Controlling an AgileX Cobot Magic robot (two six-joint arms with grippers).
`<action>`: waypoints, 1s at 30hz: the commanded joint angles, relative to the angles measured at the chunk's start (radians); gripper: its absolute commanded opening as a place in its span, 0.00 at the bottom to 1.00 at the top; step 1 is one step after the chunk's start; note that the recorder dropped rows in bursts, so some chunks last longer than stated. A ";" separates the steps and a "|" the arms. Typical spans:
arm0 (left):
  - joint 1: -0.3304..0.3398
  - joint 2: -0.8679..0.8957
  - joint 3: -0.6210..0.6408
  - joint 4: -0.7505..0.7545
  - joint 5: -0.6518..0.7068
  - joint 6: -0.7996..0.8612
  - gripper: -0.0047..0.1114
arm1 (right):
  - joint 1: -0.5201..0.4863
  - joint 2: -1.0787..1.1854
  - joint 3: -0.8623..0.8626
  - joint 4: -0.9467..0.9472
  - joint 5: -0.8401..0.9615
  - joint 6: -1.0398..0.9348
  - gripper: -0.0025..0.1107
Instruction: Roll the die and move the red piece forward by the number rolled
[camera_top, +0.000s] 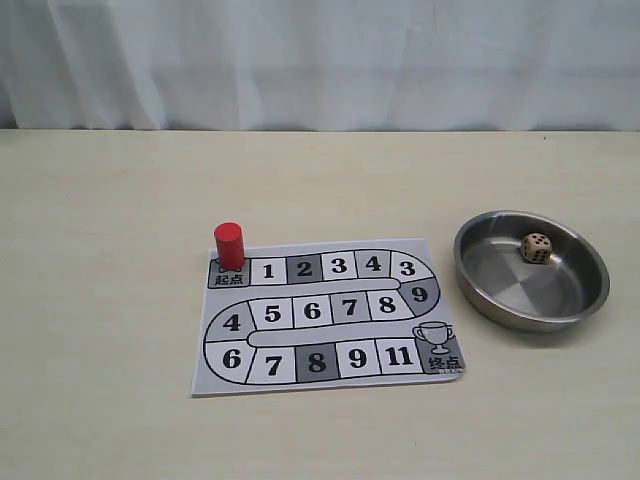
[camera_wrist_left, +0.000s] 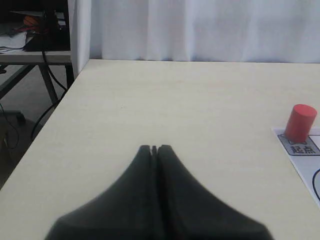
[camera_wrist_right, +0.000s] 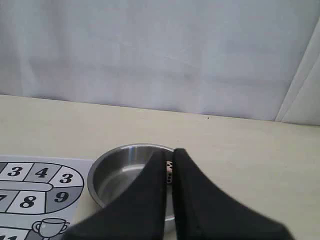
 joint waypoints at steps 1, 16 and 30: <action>-0.008 -0.001 -0.006 -0.002 -0.010 0.000 0.04 | 0.003 -0.005 0.003 -0.013 0.003 0.004 0.06; -0.008 -0.001 -0.006 -0.002 -0.010 0.000 0.04 | 0.003 -0.005 0.003 0.014 -0.184 0.015 0.06; -0.008 -0.001 -0.006 -0.002 -0.010 0.000 0.04 | 0.003 -0.005 -0.257 0.250 -0.075 0.027 0.06</action>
